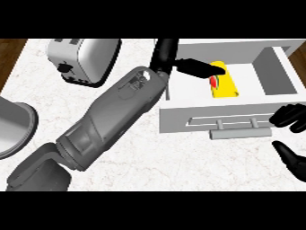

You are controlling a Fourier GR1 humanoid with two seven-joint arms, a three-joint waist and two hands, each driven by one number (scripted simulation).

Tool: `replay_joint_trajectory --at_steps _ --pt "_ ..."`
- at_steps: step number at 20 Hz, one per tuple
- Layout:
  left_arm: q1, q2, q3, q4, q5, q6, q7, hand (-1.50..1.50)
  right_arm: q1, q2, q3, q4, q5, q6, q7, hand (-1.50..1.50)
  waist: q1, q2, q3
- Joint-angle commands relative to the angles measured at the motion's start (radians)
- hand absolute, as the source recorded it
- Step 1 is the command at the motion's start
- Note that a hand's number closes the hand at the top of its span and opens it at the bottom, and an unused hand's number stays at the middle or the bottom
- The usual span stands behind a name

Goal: Pick up the cup, place it into the drawer and close the drawer

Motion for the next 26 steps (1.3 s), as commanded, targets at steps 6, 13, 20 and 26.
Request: replay_joint_trajectory --at_steps 6,13,20,26 --pt "0.037 0.105 0.084 -0.133 0.019 -0.038 0.087 -1.50 0.065 -0.091 0.045 -0.078 0.169 0.066 0.015 1.50 0.058 -0.014 -0.001" --pt "0.165 0.185 0.119 -0.276 -0.011 -0.052 0.106 -1.50 0.039 -0.031 0.148 -0.043 0.433 -0.043 0.015 1.50 0.061 -0.010 0.000" --pt "0.340 0.335 0.167 -0.509 0.005 -0.099 0.146 -1.50 -0.058 -0.004 0.248 0.161 0.670 -0.146 -0.073 1.50 0.081 -0.008 0.000" --pt "0.494 0.386 0.178 -0.635 0.019 -0.110 0.155 -1.50 -0.120 -0.063 0.372 0.292 0.909 -0.184 -0.092 1.50 0.097 -0.008 -0.001"
